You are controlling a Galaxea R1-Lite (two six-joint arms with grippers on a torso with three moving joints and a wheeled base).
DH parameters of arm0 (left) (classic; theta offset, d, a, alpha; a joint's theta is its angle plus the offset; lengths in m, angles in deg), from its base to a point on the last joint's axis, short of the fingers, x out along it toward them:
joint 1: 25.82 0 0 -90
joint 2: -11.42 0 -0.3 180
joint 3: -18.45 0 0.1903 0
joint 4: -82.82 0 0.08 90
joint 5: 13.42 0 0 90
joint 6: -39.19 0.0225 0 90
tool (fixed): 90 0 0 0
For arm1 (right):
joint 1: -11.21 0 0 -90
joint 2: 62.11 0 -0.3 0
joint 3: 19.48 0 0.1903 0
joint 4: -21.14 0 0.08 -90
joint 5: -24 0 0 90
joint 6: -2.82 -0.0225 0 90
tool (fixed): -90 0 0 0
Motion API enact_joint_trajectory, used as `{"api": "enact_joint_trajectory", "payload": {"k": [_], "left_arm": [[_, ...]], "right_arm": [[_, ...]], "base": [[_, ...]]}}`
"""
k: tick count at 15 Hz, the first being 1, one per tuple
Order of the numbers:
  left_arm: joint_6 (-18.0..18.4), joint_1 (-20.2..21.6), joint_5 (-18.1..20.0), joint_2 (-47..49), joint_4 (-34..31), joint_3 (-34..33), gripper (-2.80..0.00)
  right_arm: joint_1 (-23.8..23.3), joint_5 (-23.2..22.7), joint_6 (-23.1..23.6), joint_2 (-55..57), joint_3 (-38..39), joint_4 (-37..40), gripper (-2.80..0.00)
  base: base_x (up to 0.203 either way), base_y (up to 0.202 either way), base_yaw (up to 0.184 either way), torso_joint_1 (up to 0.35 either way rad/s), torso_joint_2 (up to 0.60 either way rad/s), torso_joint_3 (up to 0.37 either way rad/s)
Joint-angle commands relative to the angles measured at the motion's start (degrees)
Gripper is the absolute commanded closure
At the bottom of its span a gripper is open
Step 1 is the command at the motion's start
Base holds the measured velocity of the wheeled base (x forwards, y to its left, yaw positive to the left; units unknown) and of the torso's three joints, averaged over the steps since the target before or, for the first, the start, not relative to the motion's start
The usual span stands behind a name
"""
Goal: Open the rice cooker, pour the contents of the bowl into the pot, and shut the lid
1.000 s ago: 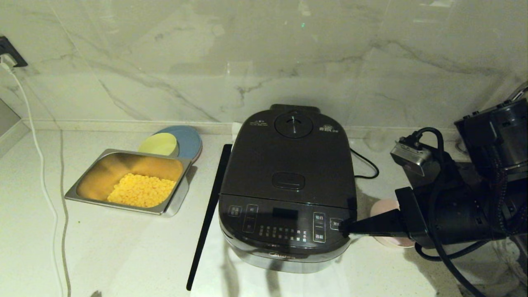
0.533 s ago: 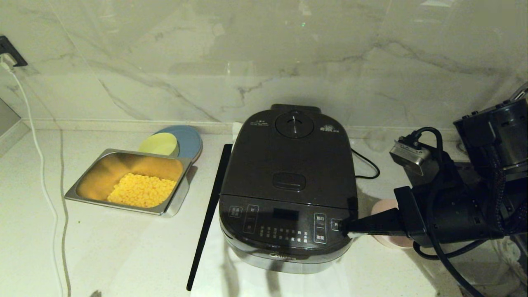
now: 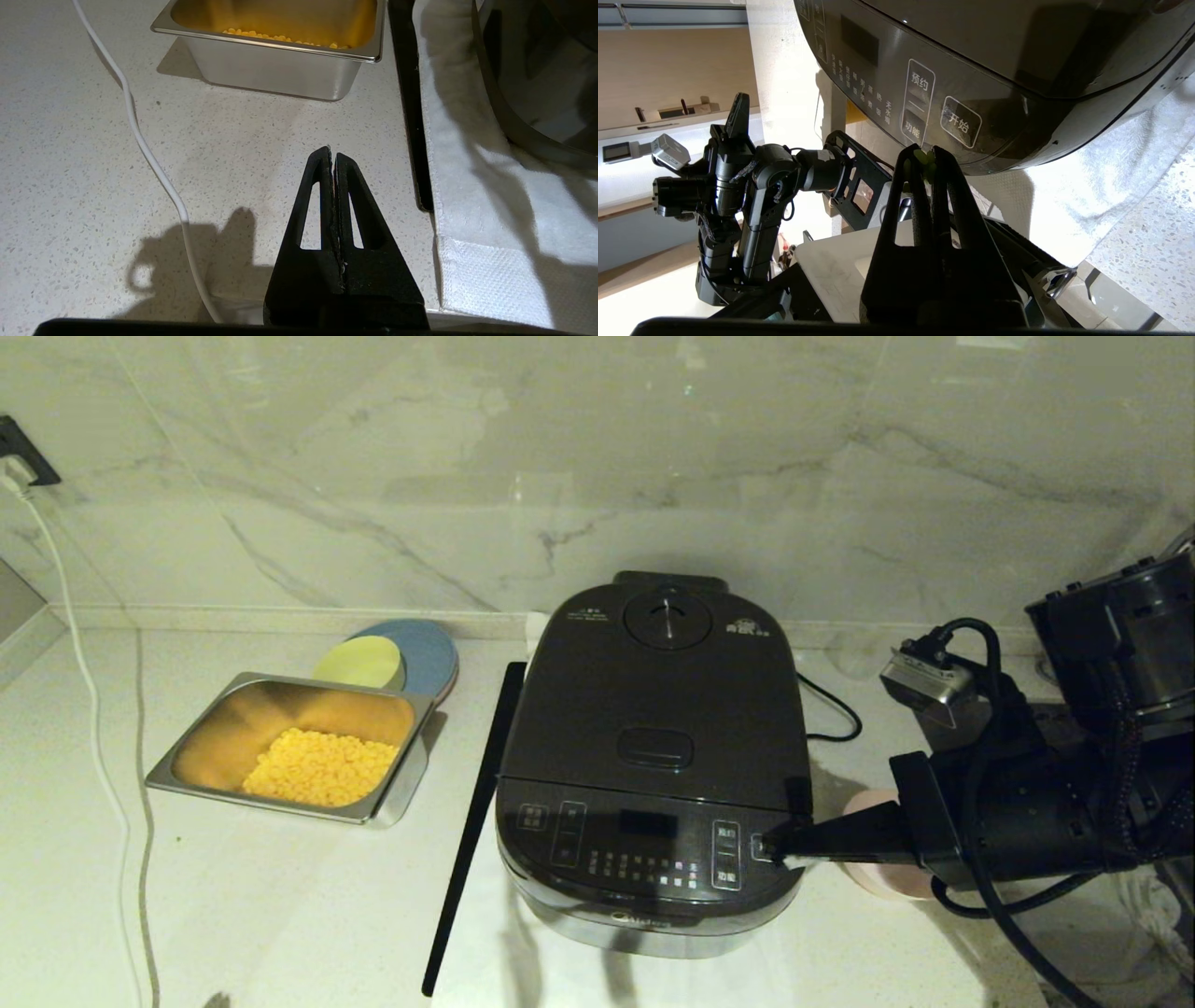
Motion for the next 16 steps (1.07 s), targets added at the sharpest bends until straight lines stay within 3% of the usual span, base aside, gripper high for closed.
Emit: {"api": "enact_joint_trajectory", "payload": {"k": [1, 16], "left_arm": [[-0.03, 0.00, -0.04, -0.06, 0.04, -0.53, 0.00], [-0.03, 0.00, -0.04, -0.06, 0.04, -0.53, 0.00]], "right_arm": [[-0.01, -0.22, -0.18, -0.04, 0.20, 0.05, 0.00], [0.00, -0.03, -0.25, 1.89, 0.11, -2.65, 0.00]], "base": [[0.000, 0.000, 0.000, 0.000, 0.00, 0.000], [0.000, 0.000, 0.000, 0.000, 0.00, 0.000]]}}
